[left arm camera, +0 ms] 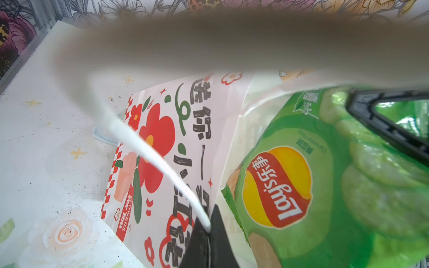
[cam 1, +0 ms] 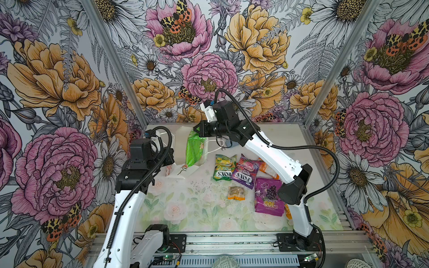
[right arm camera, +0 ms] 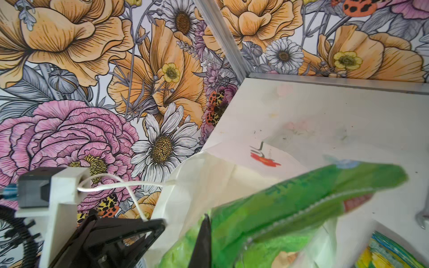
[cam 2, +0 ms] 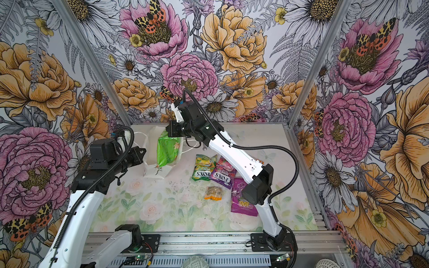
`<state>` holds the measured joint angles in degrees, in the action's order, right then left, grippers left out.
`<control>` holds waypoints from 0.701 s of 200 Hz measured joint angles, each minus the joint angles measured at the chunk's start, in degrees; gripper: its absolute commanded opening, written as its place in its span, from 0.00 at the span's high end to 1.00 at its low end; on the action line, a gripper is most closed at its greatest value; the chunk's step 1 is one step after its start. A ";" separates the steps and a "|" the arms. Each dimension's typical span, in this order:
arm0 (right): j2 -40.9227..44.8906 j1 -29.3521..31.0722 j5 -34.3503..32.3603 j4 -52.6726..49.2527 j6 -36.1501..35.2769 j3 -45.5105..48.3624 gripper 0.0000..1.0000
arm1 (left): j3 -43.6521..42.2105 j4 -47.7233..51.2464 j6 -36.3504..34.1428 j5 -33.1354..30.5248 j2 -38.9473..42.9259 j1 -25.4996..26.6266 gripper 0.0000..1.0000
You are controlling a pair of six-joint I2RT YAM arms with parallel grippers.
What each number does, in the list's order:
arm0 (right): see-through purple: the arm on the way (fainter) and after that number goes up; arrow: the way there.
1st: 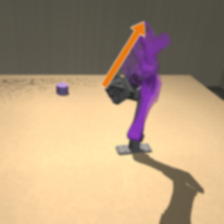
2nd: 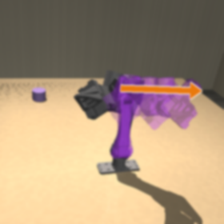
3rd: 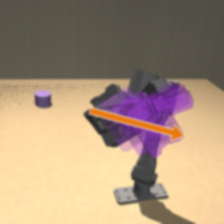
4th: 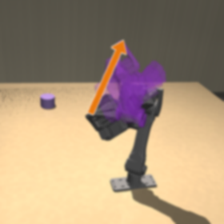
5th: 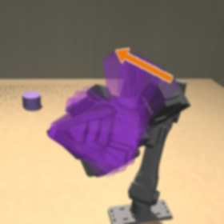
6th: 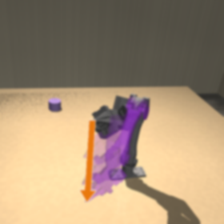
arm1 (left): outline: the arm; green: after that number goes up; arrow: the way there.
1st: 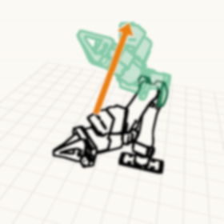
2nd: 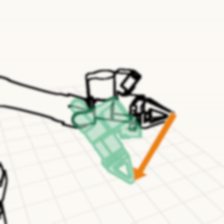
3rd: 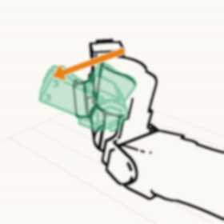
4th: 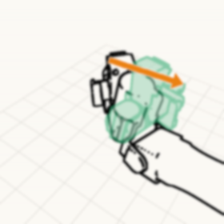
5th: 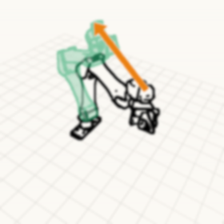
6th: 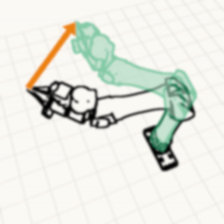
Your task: Place the snacks into the paper bag
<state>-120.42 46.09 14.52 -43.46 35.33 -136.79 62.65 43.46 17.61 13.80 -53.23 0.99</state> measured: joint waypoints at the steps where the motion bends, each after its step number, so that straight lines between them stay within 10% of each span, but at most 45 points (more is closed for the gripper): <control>1: 0.00 -0.02 -0.09 -0.07 -0.13 0.02 1.00 | 0.00 0.00 0.00 0.00 0.00 0.00 1.00; 140: 2.34 -3.04 2.99 -1.11 1.92 -6.75 1.00 | 0.00 -0.02 -0.02 0.07 0.00 0.28 1.00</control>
<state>-118.08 43.05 17.52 -44.58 37.26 -143.55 62.65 43.44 17.58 13.87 -53.23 1.28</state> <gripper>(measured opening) 0.046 0.051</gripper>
